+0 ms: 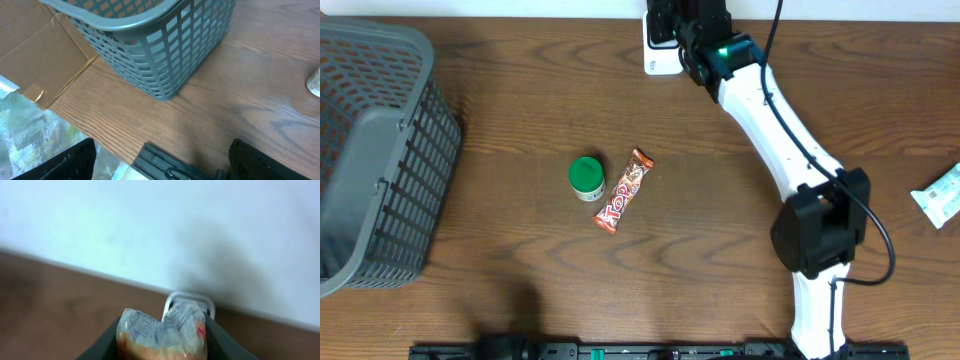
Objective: Scan the item barcode
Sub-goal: 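Hold the tissue pack up against the white scanner, then carry the tissue pack to the table's right edge and release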
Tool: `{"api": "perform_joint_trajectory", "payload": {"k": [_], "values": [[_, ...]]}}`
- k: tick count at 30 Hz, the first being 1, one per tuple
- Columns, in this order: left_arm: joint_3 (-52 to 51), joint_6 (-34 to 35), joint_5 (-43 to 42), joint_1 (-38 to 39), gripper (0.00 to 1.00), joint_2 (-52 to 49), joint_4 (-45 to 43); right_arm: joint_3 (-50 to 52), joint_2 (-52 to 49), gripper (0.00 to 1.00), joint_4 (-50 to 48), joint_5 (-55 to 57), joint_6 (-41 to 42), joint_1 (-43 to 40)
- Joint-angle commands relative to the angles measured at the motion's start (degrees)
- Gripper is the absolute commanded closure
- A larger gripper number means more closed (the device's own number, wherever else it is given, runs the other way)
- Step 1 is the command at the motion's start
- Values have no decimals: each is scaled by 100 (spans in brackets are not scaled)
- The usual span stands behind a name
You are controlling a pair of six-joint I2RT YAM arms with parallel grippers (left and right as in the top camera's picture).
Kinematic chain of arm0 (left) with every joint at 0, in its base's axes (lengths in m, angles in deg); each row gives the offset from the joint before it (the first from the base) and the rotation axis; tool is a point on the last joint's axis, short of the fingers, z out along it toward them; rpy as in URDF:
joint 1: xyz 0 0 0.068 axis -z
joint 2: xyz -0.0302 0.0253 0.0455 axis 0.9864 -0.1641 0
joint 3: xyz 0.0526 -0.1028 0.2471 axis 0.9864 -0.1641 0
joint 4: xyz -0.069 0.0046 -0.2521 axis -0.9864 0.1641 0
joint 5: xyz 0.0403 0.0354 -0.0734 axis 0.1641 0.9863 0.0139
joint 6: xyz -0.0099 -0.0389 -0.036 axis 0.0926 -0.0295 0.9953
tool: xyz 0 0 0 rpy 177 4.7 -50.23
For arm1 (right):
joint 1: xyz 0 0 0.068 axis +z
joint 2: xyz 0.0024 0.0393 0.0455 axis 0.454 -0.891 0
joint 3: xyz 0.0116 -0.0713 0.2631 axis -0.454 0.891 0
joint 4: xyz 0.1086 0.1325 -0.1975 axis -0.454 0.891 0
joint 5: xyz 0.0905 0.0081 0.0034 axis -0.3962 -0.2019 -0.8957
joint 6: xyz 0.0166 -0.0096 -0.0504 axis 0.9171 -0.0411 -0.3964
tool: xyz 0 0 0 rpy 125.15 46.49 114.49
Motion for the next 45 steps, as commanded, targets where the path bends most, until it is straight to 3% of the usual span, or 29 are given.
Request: {"api": "perform_joint_trajectory", "payload": {"k": [1, 6, 10, 23, 29, 35, 40, 45], "values": [[15, 35, 31, -15, 14, 48, 446, -57, -546, 65, -546, 302, -330, -55], [15, 35, 31, -15, 14, 48, 446, -57, -1357, 61, -2168, 354, -328, -118], [15, 35, 31, -15, 14, 48, 446, -57, -1947, 68, -3248, 850, -260, -116], [15, 35, 31, -15, 14, 48, 446, -81, -2170, 64, -3265, 986, -111, -127], [15, 33, 31, -15, 14, 48, 446, -81, -1200, 65, -1805, 992, -118, -127], [15, 35, 31, -15, 14, 48, 446, -81, 321, 63, 745, 1274, -142, -428], [15, 33, 31, -15, 14, 48, 446, -81, 1298, 64, 2632, 2380, -442, -1145], [15, 33, 31, -15, 14, 48, 446, -74, 1486, 67, 3869, 2758, -627, -2452]]}}
